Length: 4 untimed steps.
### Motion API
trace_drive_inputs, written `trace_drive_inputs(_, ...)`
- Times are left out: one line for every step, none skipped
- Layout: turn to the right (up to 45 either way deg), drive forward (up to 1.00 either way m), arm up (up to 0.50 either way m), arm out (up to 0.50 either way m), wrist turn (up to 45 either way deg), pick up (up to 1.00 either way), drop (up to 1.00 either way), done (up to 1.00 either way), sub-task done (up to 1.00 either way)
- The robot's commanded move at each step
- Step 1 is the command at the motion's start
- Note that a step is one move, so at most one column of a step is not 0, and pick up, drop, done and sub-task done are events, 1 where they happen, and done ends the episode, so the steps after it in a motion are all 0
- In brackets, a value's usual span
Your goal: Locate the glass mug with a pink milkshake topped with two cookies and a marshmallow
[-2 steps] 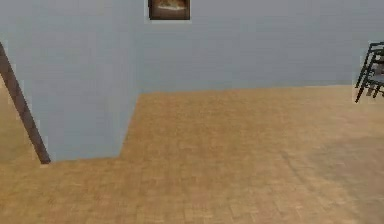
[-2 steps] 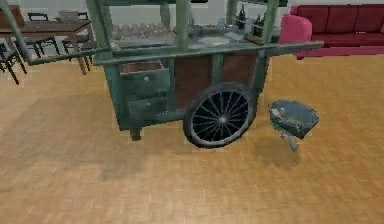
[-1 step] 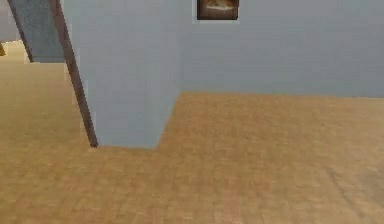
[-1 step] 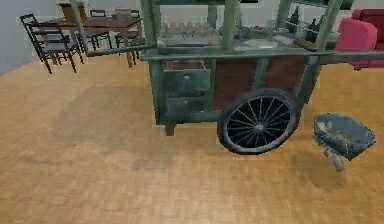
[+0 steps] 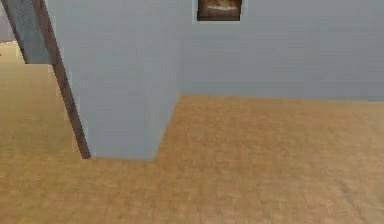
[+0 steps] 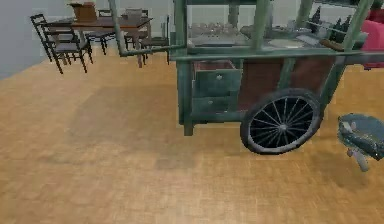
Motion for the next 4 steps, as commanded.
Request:
trace_drive_inputs(-36.0, 0.0, 0.0, 0.0, 0.0, 0.0, 0.0, 0.0, 0.0)
trace_drive_inputs(0.0, 0.5, 0.0, 0.0, 0.0, 0.0, 0.0, 0.0, 0.0)
trace_drive_inputs(-21.0, 0.0, 0.0, 0.0, 0.0, 0.0, 0.0, 0.0, 0.0)
trace_drive_inputs(0.0, 1.0, 0.0, 0.0, 0.0, 0.0, 0.0, 0.0, 0.0)
